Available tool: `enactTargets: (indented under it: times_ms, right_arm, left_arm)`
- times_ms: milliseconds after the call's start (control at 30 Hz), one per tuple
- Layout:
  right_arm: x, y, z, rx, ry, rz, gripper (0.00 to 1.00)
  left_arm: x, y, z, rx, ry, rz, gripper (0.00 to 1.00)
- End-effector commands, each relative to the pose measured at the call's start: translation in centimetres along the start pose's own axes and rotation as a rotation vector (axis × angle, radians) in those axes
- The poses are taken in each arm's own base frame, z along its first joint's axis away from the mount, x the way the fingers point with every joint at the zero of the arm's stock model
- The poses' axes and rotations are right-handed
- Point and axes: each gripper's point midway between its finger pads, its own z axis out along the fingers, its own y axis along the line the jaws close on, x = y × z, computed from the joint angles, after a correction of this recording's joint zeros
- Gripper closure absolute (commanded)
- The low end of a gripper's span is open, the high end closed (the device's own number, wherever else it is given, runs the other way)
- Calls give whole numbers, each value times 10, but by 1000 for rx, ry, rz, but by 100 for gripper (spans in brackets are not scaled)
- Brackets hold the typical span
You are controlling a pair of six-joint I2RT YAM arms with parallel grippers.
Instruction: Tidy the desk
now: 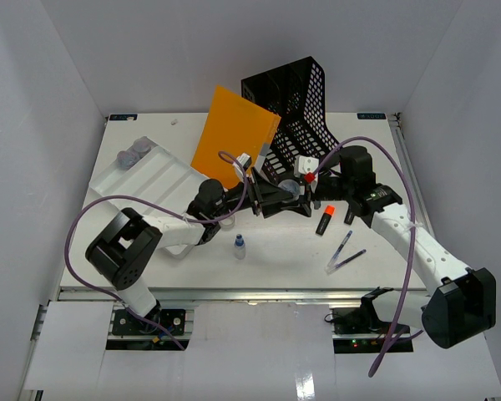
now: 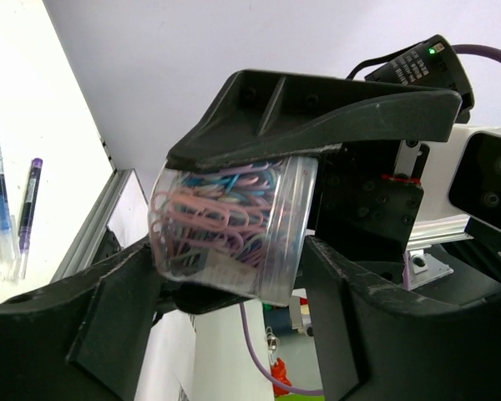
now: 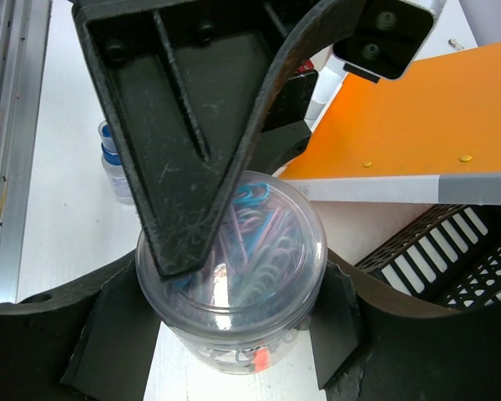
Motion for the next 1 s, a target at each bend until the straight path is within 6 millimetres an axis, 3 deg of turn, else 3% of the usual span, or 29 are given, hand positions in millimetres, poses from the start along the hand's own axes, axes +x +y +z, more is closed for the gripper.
enactTargets:
  times_ms: [0,200,333,400,467,600,700,767,867,967]
  right_arm:
    - [-13,6,1,-10,-39,-57,73]
    - [-11,10,0,-12,-43,-51,74]
    - [-11,11,0,-12,-45,-42,74]
    - [-11,10,0,-9,-47,-37,73]
    - [-10,10,0,-5,-46,-26,71]
    - [-7,10,0,2,-42,-15,50]
    - [-5,11,-1,11,-35,-11,20]
    - [-5,11,-2,16,-31,-9,11]
    - [-7,13,-4,17,-33,-4,3]
    - [-8,16,-5,13,-38,4,10]
  left_arm:
    - [-6,-32,7,76,-16,55,22]
    - [-11,-33,8,57,-40,83,21]
    - [-11,-32,8,44,-45,98,26]
    - [-13,-33,7,38,-51,109,31]
    - [-13,-30,8,22,-58,124,45]
    - [-15,-28,7,-5,-65,162,68]
    - [-16,-30,6,-18,-66,208,86]
    - [-18,-30,5,-35,-65,249,97]
    - [-20,-26,1,-90,-67,290,100]
    - [-25,-23,-5,-132,-81,335,100]
